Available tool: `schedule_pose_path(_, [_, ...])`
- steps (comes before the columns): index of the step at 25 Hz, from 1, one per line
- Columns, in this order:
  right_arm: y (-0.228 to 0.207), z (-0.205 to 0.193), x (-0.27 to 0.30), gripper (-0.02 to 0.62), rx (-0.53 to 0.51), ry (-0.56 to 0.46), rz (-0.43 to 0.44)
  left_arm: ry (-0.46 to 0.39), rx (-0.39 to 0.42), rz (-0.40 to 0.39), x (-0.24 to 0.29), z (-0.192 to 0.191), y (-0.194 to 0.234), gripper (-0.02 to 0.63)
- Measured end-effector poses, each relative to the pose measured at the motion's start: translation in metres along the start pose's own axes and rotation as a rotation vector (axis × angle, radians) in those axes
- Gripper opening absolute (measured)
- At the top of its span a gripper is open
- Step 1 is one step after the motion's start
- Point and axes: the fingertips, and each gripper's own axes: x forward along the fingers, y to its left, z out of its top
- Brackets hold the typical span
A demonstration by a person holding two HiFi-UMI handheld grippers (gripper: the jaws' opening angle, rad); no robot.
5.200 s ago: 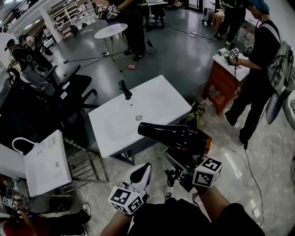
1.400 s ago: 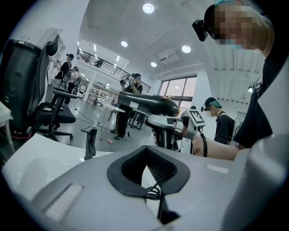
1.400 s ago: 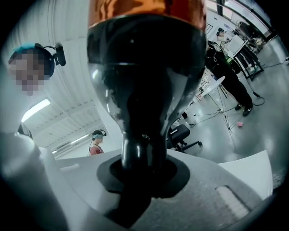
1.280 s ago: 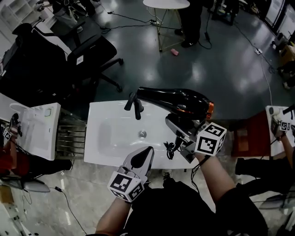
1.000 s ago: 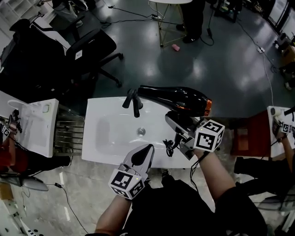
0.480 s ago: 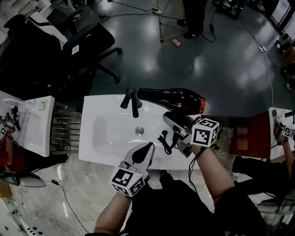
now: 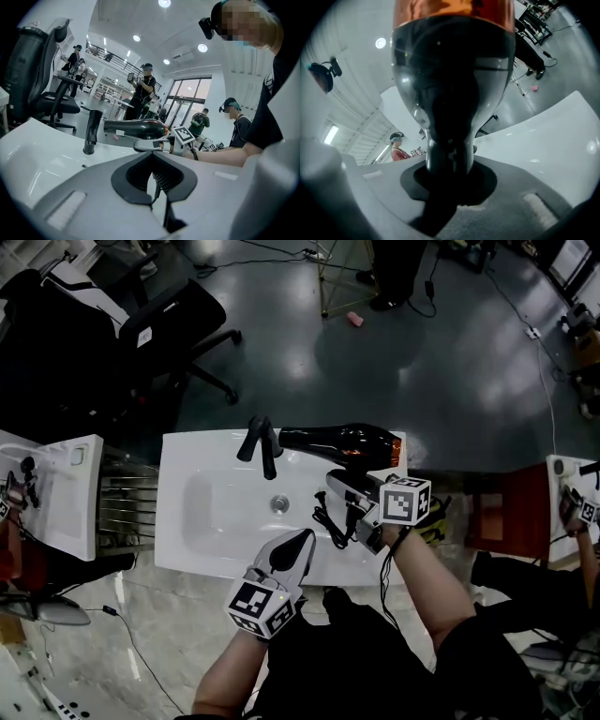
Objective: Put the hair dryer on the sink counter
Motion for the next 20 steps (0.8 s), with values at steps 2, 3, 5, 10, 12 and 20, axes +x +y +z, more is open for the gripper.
schedule_pose_path(2, [-0.009, -0.007, 0.006, 0.072, 0.019, 0.020, -0.006, 0.005, -0.005, 0.000, 0.002, -0.003, 0.000, 0.003])
schedule_pose_path(3, [-0.013, -0.010, 0.008, 0.072, 0.030, 0.031, -0.007, 0.007, -0.008, -0.001, 0.003, -0.005, 0.000, 0.003])
schedule_pose_path(5, [-0.020, -0.015, 0.013, 0.072, 0.049, 0.049, -0.006, 0.010, -0.011, -0.001, 0.003, -0.007, -0.001, 0.003])
schedule_pose_path(10, [-0.033, -0.025, 0.019, 0.072, 0.081, 0.080, -0.010, 0.019, -0.021, 0.008, 0.003, -0.013, 0.000, 0.003])
schedule_pose_path(12, [-0.041, -0.028, 0.020, 0.072, 0.087, 0.090, -0.020, 0.024, -0.024, 0.011, 0.002, -0.015, 0.001, 0.003])
schedule_pose_path(20, [-0.062, -0.040, 0.028, 0.072, 0.125, 0.147, -0.039, 0.035, -0.039, 0.032, -0.001, -0.019, 0.006, 0.003])
